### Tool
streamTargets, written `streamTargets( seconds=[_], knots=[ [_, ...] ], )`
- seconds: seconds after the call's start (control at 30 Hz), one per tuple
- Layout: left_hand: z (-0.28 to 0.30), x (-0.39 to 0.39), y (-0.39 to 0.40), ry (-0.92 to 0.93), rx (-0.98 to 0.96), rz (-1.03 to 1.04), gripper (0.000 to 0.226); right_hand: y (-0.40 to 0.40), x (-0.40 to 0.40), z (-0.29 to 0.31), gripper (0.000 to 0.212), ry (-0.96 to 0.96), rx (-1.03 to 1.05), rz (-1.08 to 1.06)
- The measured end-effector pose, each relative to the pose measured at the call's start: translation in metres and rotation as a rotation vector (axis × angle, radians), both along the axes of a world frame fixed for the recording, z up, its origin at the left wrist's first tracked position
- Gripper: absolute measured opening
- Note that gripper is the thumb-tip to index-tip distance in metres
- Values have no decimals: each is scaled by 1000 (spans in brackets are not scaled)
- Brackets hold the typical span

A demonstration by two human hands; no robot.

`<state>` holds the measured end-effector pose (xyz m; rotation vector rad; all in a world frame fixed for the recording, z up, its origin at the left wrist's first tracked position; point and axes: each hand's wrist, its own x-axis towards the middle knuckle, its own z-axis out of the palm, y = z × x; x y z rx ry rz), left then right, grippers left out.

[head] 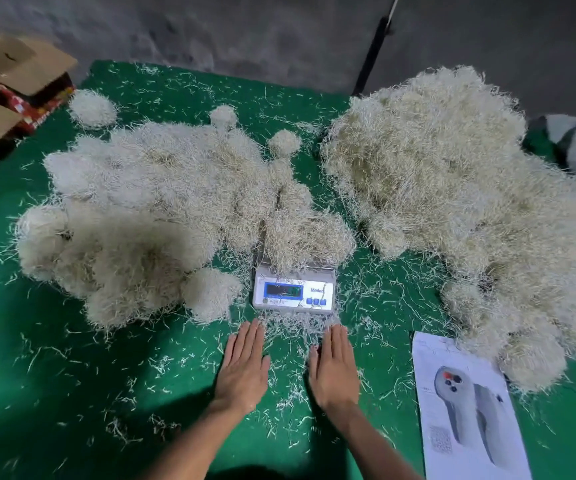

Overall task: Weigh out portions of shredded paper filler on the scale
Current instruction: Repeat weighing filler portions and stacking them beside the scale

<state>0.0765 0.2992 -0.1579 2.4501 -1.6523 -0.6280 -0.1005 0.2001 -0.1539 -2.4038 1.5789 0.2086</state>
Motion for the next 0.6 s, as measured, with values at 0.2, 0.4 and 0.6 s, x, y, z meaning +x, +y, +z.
streamTargets(
  seconds=[0.2,0.4,0.6],
  knots=[
    [1,-17,12,-82,45,-3,65,25,-9,-3,79,-44,-4,10],
    [-7,-17,19,-161,12,-17,68,40,-9,-20,67,-26,-48,-41],
    [-13,-18,14,-183,-19,9,68,38,-6,-29,60,-52,-134,-43]
  ],
)
